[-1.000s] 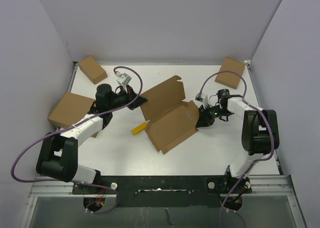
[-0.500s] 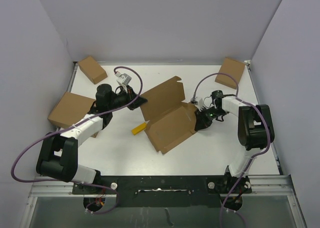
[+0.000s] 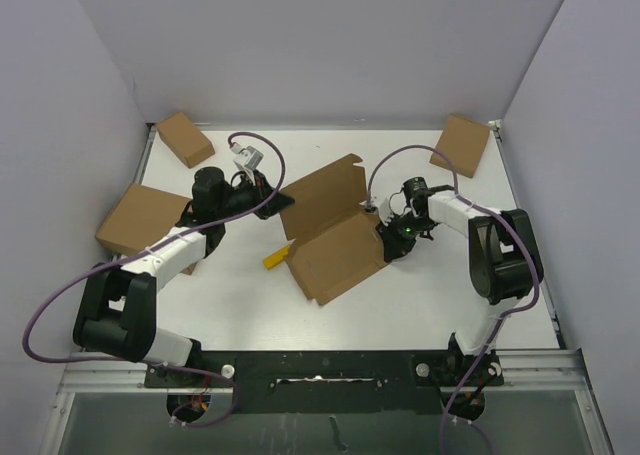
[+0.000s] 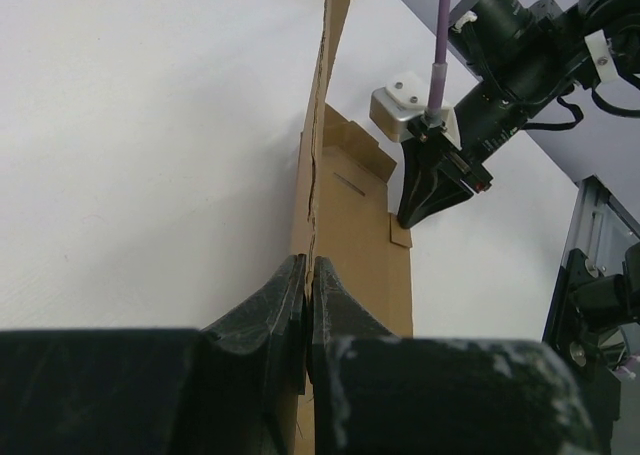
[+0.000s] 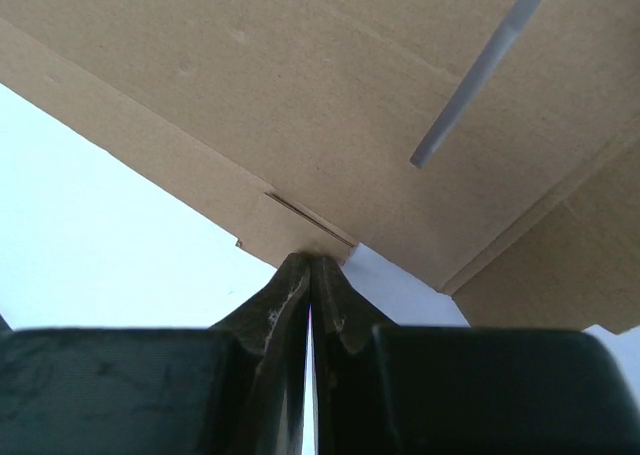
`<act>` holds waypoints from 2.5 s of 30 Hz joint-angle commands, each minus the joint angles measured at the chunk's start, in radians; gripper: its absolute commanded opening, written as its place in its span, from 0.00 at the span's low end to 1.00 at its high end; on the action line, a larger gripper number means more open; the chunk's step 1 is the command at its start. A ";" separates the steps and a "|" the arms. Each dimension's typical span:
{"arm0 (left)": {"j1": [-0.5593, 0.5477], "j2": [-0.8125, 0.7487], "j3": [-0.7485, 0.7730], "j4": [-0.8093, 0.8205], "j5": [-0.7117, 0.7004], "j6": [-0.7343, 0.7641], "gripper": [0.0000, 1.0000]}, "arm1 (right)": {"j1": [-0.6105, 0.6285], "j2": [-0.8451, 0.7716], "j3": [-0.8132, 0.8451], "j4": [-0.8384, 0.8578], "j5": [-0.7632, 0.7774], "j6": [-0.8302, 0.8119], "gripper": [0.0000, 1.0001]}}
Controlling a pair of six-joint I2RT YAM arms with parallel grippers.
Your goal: Fold the paper box
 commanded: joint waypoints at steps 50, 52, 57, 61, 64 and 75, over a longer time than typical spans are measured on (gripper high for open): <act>-0.055 -0.183 -0.217 0.045 -0.510 -0.276 0.00 | 0.419 -0.332 -0.223 0.328 0.071 -0.144 0.56; -0.057 -0.188 -0.218 0.047 -0.508 -0.262 0.00 | 0.401 -0.330 -0.212 0.312 0.035 -0.132 0.55; -0.067 -0.203 -0.216 0.055 -0.506 -0.226 0.00 | 0.349 -0.314 -0.193 0.275 -0.055 -0.096 0.51; -0.073 -0.205 -0.212 0.060 -0.503 -0.214 0.00 | 0.339 -0.265 -0.162 0.237 -0.070 -0.084 0.44; -0.075 -0.205 -0.209 0.062 -0.498 -0.206 0.00 | 0.335 -0.226 -0.143 0.213 -0.058 -0.076 0.43; -0.096 -0.201 -0.183 0.035 -0.494 -0.153 0.00 | 0.367 -0.135 -0.118 0.193 0.109 -0.077 0.44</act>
